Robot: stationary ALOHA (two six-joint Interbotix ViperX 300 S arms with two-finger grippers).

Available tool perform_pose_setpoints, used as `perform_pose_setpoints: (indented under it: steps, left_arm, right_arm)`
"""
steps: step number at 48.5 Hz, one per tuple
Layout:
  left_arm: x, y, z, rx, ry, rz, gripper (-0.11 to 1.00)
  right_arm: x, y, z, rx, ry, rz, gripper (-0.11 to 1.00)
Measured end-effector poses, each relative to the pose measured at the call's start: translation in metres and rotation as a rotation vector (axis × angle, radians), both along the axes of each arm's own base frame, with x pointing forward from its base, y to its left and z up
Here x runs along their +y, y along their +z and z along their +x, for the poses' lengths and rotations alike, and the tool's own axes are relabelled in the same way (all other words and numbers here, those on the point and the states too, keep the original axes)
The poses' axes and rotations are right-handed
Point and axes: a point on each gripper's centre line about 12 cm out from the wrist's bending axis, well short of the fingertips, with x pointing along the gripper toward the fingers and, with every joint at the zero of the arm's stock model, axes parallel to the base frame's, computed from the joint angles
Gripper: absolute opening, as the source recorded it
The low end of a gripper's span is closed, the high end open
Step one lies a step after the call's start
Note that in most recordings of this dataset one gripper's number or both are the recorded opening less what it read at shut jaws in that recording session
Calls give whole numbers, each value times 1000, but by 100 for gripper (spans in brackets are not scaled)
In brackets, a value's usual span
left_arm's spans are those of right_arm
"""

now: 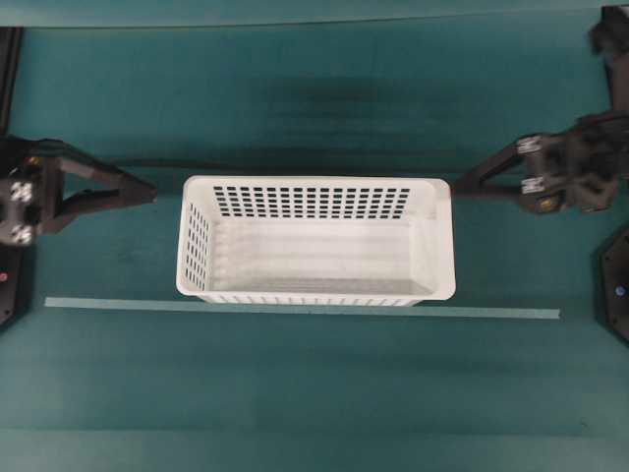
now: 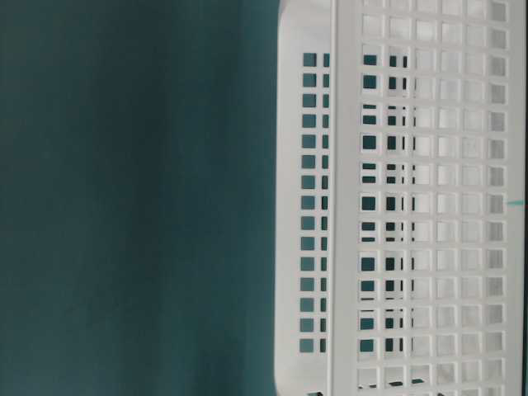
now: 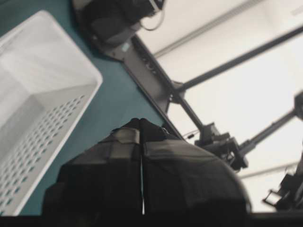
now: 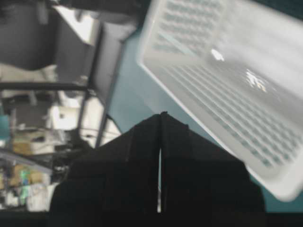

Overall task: Lift the white basket with both hands.
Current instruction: 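Move both grippers inward toward the short ends of the white basket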

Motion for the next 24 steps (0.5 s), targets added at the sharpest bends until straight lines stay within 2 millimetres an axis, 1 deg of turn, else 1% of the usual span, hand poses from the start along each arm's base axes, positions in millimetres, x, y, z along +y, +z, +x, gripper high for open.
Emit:
perform_pose_setpoints:
  steps: [6,11,16,21,24]
  left_arm:
    - [2,-13,10,104,23,-74,-6]
    - [5,-26,18,193,63,-170,-6]
    - [14,-39,22,288,145,-302,-6]
    - [20,-52,18,401,234,-417,-6]
    - [20,-61,15,479,273,-466,-6]
  right_arm:
    - [0,-21,5,207,0,64,1]
    - [-3,-33,7,352,-34,110,1]
    - [-6,-39,5,472,-80,144,1]
    - [-6,-43,1,560,-123,180,1]
    - [-5,-44,-1,590,-139,197,1]
